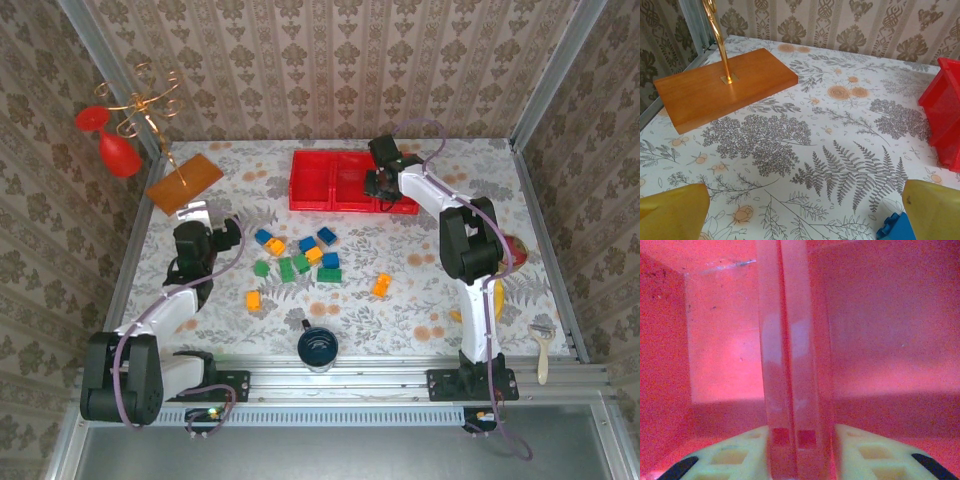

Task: Sort the legos into containers by color
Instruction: Move the container to the top-center of the table.

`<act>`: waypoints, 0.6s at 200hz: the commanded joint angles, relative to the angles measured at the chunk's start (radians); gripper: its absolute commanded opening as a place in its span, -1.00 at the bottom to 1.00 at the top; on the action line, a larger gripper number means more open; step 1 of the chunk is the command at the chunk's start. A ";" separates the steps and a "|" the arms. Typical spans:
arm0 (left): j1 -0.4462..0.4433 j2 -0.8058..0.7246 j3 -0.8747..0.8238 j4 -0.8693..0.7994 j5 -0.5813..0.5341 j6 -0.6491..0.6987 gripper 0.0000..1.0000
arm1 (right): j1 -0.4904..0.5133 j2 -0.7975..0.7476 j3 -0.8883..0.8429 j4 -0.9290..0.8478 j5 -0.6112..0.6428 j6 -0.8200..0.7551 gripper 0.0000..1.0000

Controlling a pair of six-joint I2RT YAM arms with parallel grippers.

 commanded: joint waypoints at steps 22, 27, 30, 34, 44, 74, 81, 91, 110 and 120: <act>-0.003 -0.050 0.032 -0.062 0.000 -0.023 1.00 | 0.011 -0.014 0.030 -0.054 -0.010 -0.012 0.03; -0.002 -0.056 0.032 -0.067 -0.002 -0.024 1.00 | 0.010 -0.020 0.031 -0.057 -0.009 -0.017 0.06; -0.002 -0.059 0.033 -0.073 -0.003 -0.025 1.00 | 0.010 -0.025 0.031 -0.058 -0.008 -0.019 0.07; -0.002 -0.062 0.034 -0.081 -0.004 -0.028 1.00 | 0.010 -0.032 0.031 -0.058 -0.006 -0.022 0.09; -0.002 -0.071 0.038 -0.095 -0.004 -0.029 1.00 | 0.010 -0.044 0.030 -0.063 -0.004 -0.028 0.13; 0.001 -0.100 0.045 -0.142 -0.009 -0.056 1.00 | 0.013 -0.088 0.015 -0.074 0.001 -0.041 0.22; 0.003 -0.106 0.045 -0.151 -0.008 -0.060 1.00 | 0.015 -0.101 0.007 -0.075 0.006 -0.045 0.25; 0.002 -0.115 0.045 -0.164 -0.006 -0.067 1.00 | 0.020 -0.125 -0.011 -0.075 0.021 -0.046 0.28; 0.004 -0.132 0.048 -0.193 -0.011 -0.082 1.00 | 0.026 -0.176 -0.057 -0.063 0.051 -0.050 0.37; 0.004 -0.140 0.052 -0.214 -0.021 -0.094 1.00 | 0.030 -0.205 -0.082 -0.054 0.062 -0.051 0.39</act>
